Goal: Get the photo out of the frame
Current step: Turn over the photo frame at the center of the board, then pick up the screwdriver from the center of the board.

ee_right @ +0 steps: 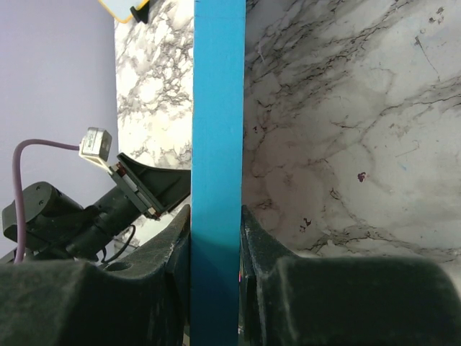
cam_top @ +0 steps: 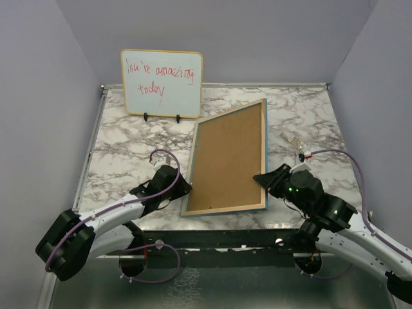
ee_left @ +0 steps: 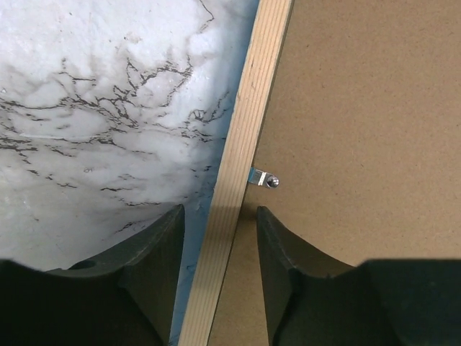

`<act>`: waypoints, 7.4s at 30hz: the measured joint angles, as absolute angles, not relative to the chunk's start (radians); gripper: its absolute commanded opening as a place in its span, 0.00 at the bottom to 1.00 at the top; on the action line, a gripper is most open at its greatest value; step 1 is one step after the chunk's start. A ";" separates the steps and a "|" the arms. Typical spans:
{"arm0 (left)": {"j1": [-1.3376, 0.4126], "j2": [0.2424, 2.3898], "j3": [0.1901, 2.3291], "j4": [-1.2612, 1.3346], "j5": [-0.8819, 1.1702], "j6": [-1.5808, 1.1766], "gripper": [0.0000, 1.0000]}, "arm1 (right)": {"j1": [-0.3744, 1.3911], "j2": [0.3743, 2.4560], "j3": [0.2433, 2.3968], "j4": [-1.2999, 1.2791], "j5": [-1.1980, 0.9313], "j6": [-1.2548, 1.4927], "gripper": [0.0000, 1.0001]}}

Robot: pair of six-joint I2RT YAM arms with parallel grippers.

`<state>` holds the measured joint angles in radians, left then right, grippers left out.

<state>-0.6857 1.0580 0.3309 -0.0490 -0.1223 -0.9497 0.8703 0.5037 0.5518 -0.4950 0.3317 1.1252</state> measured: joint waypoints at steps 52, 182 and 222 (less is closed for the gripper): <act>-0.625 0.980 0.323 -0.152 -0.097 -0.936 0.00 | 0.867 0.566 0.344 -0.440 0.343 1.259 0.64; -0.491 1.450 0.773 -0.426 -0.094 -0.443 0.51 | 0.228 1.319 0.925 -0.660 0.249 0.721 0.92; -0.493 1.248 0.770 -0.452 -0.236 -0.444 0.55 | 0.007 1.306 0.678 -0.560 0.138 0.653 0.65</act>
